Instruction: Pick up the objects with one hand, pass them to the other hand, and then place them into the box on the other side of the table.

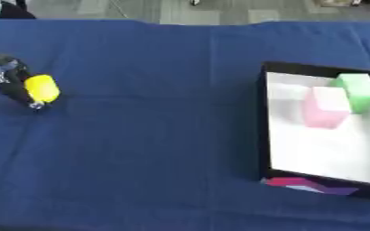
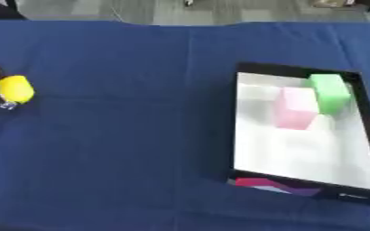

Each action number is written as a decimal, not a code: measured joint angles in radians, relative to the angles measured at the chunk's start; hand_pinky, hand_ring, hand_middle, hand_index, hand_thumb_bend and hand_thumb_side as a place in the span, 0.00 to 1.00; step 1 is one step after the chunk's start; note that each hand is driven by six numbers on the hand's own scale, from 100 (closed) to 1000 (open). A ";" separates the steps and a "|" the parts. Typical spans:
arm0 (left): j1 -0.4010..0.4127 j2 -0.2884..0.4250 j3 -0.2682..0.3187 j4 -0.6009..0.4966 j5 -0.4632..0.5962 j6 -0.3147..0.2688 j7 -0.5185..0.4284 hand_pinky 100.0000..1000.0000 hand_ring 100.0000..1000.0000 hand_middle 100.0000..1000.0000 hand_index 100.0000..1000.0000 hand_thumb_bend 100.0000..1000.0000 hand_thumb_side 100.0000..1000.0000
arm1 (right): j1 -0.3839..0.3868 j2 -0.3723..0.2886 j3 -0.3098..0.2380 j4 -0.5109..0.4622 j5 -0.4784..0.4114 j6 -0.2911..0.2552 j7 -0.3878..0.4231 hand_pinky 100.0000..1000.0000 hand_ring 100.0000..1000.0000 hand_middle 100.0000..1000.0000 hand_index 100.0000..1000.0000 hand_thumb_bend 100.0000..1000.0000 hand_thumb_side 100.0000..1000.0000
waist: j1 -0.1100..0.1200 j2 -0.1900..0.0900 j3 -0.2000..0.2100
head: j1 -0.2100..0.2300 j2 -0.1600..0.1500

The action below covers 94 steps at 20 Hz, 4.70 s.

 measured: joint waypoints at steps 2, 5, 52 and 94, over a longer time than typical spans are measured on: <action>0.000 -0.005 0.003 0.007 0.004 0.003 0.004 0.70 0.73 0.64 0.67 0.51 0.16 | -0.001 0.001 0.000 0.005 0.005 0.001 0.002 0.90 0.96 0.73 0.81 0.00 0.29 | 0.000 0.000 -0.002 | 0.002 0.000; -0.001 -0.009 0.003 0.016 0.005 0.004 0.005 0.70 0.73 0.62 0.64 0.38 0.11 | -0.005 0.002 0.000 0.008 0.011 0.000 0.005 0.90 0.96 0.73 0.81 0.00 0.29 | 0.000 0.000 -0.003 | 0.006 0.000; 0.147 -0.181 -0.159 -0.654 0.432 -0.088 0.323 0.65 0.57 0.49 0.55 0.00 0.05 | -0.302 0.012 0.218 0.012 0.096 -0.059 0.183 0.89 0.96 0.79 0.84 0.00 0.22 | -0.019 -0.001 0.027 | -0.090 0.000; 0.181 -0.469 -0.250 -0.643 0.315 -0.297 0.586 0.63 0.54 0.46 0.55 0.00 0.07 | -0.466 0.177 0.422 0.160 0.354 -0.183 0.466 0.88 0.97 0.80 0.86 0.00 0.44 | -0.038 0.011 0.063 | -0.142 -0.003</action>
